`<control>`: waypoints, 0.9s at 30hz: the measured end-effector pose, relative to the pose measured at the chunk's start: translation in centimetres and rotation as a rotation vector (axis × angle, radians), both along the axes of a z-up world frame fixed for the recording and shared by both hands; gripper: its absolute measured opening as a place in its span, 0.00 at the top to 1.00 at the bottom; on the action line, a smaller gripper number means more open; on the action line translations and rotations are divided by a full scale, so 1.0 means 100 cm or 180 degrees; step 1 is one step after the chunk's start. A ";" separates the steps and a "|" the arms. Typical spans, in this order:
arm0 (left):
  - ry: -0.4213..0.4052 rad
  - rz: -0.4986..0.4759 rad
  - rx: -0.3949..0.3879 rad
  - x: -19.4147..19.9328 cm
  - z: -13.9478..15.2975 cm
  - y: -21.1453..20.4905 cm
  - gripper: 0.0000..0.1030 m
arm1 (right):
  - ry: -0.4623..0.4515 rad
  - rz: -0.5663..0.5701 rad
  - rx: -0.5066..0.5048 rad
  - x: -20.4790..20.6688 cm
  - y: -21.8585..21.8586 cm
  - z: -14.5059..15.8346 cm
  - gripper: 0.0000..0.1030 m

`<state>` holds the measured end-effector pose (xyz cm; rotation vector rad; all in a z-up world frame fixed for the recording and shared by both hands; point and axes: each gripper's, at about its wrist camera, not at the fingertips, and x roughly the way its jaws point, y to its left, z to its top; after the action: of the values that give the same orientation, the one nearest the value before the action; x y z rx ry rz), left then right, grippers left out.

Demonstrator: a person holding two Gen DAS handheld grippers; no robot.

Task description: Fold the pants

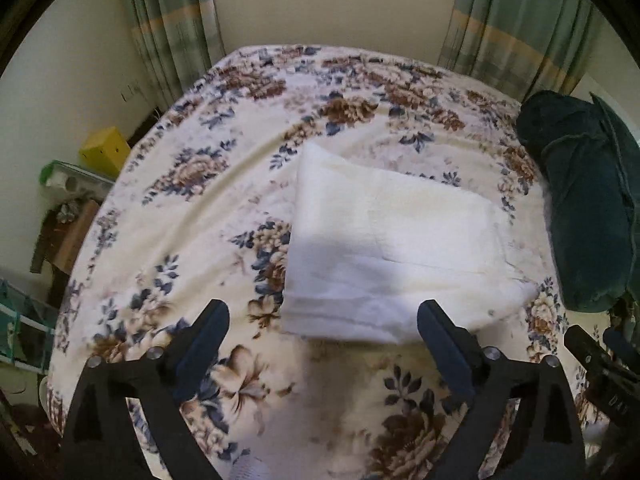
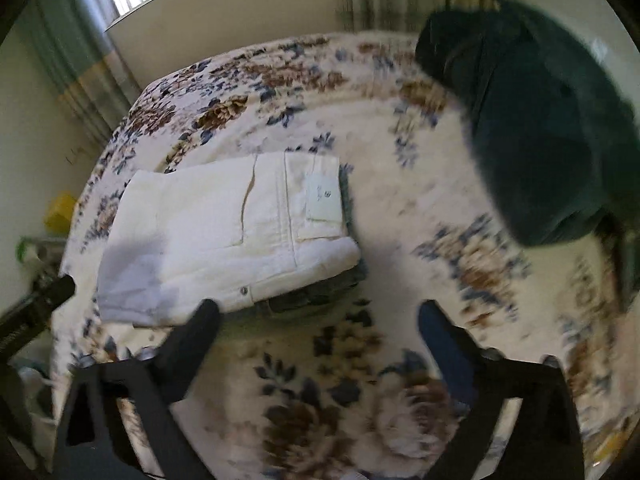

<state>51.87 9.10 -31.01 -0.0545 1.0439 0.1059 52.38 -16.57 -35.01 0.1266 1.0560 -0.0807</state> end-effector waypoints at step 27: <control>-0.0848 0.0059 0.0192 -0.292 0.224 -0.064 0.06 | -0.1159 0.0430 -0.0157 -0.353 -0.018 0.303 0.01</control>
<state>22.71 2.71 -8.64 -0.0229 0.7739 0.1428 17.10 -18.33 -4.70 0.0232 0.6961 0.0380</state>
